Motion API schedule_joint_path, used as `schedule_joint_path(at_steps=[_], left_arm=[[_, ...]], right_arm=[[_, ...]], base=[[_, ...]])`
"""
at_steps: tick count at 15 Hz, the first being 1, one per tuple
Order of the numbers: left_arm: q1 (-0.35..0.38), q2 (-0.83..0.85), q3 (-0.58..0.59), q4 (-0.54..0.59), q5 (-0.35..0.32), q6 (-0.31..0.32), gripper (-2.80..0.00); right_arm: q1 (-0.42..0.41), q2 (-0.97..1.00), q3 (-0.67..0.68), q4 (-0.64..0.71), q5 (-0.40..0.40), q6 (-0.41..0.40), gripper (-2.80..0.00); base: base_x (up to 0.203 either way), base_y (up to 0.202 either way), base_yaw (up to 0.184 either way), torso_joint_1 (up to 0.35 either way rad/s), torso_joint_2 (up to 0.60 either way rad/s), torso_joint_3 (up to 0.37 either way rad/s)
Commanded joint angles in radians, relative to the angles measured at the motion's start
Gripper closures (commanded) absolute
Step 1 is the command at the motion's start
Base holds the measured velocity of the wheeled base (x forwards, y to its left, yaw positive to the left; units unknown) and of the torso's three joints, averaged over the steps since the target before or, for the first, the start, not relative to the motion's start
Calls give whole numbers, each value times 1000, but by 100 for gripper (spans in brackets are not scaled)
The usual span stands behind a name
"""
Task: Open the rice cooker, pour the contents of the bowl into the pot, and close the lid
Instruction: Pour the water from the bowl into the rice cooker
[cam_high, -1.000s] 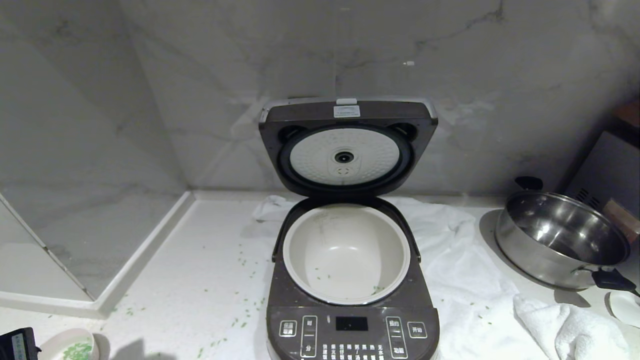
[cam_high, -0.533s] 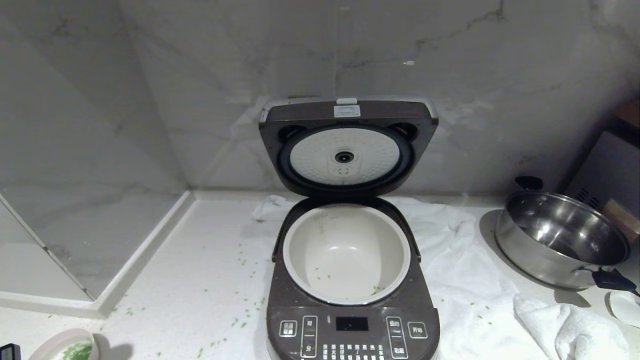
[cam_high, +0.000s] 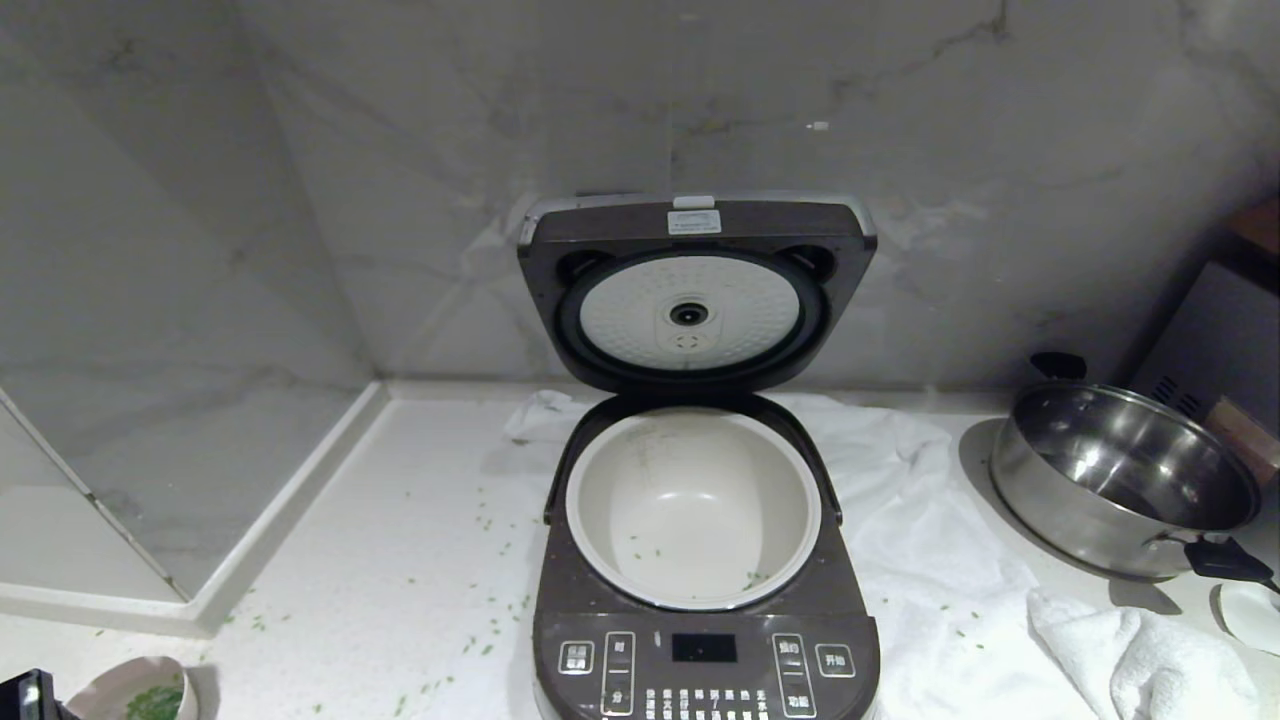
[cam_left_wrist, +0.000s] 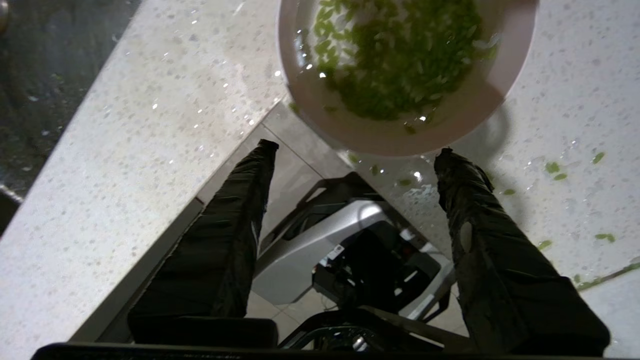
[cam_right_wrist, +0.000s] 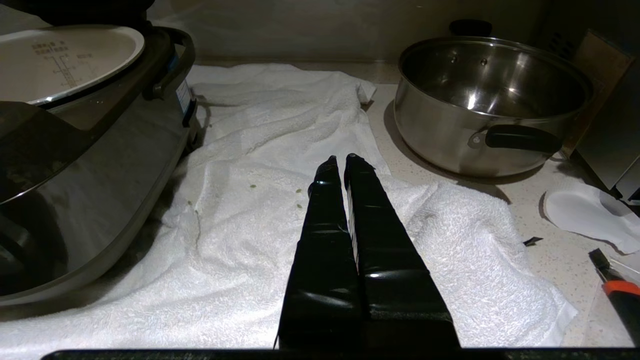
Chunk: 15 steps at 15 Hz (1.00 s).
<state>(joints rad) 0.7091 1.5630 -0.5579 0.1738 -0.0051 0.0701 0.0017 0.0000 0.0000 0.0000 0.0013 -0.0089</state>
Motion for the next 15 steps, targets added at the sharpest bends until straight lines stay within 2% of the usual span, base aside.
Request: schedule_joint_path(at_steps=[1, 6, 10, 15], left_arm=[[2, 123, -52, -4, -38, -3, -280], [5, 233, -130, -18, -52, -3, -280], [46, 330, -123, -178, -46, 2, -280], [70, 364, -131, -181, -47, 2, -280]], right_arm=[[1, 0, 2, 0, 0, 0, 0], [0, 0, 2, 0, 0, 0, 0], [1, 0, 2, 0, 0, 0, 0], [1, 0, 2, 0, 0, 0, 0]], base=[[0, 0, 0, 0, 0, 0], [0, 0, 0, 0, 0, 0], [0, 0, 0, 0, 0, 0], [0, 0, 0, 0, 0, 0]])
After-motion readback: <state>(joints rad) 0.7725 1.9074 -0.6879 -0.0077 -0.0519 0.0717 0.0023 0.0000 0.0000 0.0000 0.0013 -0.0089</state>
